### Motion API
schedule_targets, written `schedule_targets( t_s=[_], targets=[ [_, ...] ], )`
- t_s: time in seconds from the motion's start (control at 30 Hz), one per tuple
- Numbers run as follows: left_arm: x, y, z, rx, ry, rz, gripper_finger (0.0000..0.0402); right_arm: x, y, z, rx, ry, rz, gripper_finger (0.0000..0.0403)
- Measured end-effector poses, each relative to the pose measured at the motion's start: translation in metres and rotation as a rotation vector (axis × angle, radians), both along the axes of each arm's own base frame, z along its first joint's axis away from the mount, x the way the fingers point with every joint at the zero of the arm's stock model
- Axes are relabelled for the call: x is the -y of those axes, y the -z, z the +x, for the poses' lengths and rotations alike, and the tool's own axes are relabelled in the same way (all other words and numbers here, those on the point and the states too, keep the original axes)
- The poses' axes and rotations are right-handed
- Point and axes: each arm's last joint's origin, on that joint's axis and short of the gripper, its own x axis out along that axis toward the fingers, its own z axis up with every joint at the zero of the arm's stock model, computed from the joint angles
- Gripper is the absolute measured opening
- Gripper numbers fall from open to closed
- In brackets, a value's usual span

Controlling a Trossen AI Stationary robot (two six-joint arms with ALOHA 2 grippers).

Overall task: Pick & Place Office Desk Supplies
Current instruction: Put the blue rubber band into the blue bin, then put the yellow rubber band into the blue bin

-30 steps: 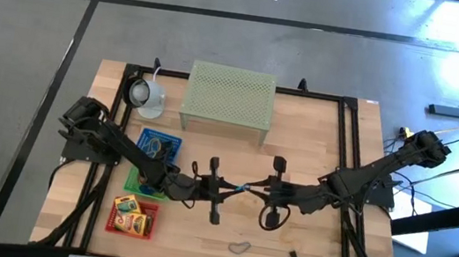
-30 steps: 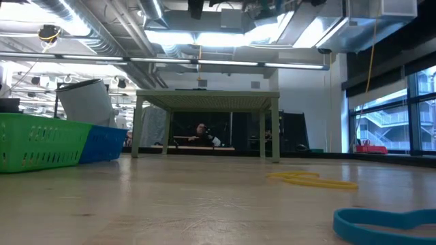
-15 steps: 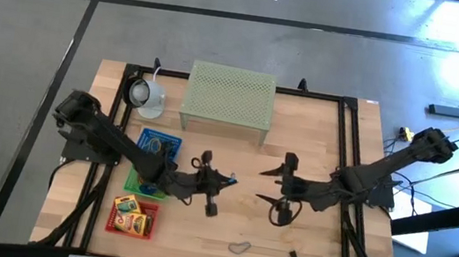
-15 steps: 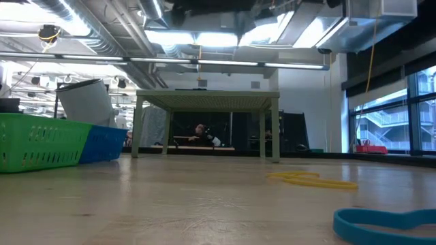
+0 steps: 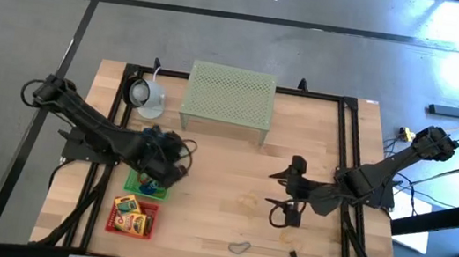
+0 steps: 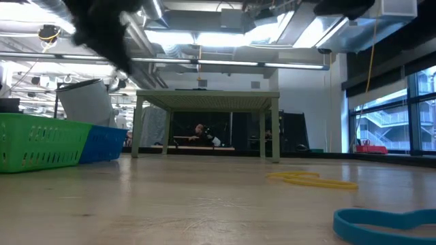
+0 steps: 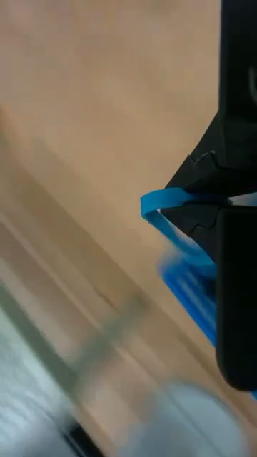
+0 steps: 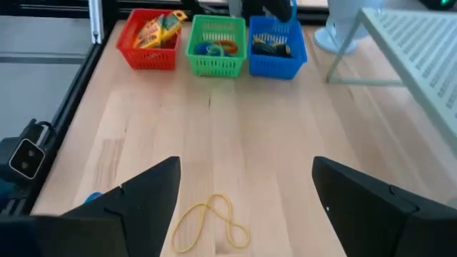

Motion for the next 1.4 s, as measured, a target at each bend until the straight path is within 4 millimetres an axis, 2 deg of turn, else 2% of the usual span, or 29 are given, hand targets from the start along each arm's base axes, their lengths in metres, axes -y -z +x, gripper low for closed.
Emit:
schedule_targets(
  t_s=[0.13, 0.37, 0.63, 0.8, 1.07, 1.2, 1.4],
  targets=[
    [-0.007, 0.015, -0.020, -0.107, -0.153, -0.039, 0.0001, 0.001, 0.002, -0.001, -0.020, 0.021, 0.022, 0.0320],
    [-0.014, 0.055, -0.041, -0.185, -0.295, -0.102, 0.0002, -0.001, 0.005, -0.003, -0.084, -0.001, 0.130, 0.0320],
    [-0.019, 0.070, -0.051, -0.191, -0.344, -0.078, 0.0010, 0.001, 0.010, -0.007, -0.145, 0.032, 0.183, 0.0312],
    [-0.019, 0.071, -0.050, -0.186, -0.344, -0.079, 0.0036, 0.001, 0.010, -0.007, -0.150, 0.034, 0.181, 0.0307],
    [-0.018, 0.068, -0.049, -0.193, -0.329, -0.082, 0.0107, 0.001, 0.011, -0.007, -0.156, 0.049, 0.195, 0.0307],
    [-0.016, 0.052, -0.042, -0.180, -0.274, -0.066, 0.0132, 0.001, 0.011, -0.007, -0.156, 0.048, 0.195, 0.0307],
    [-0.010, 0.022, -0.023, -0.049, -0.175, -0.020, 0.0147, 0.002, 0.013, -0.009, -0.180, 0.071, 0.203, 0.0307]
  ],
)
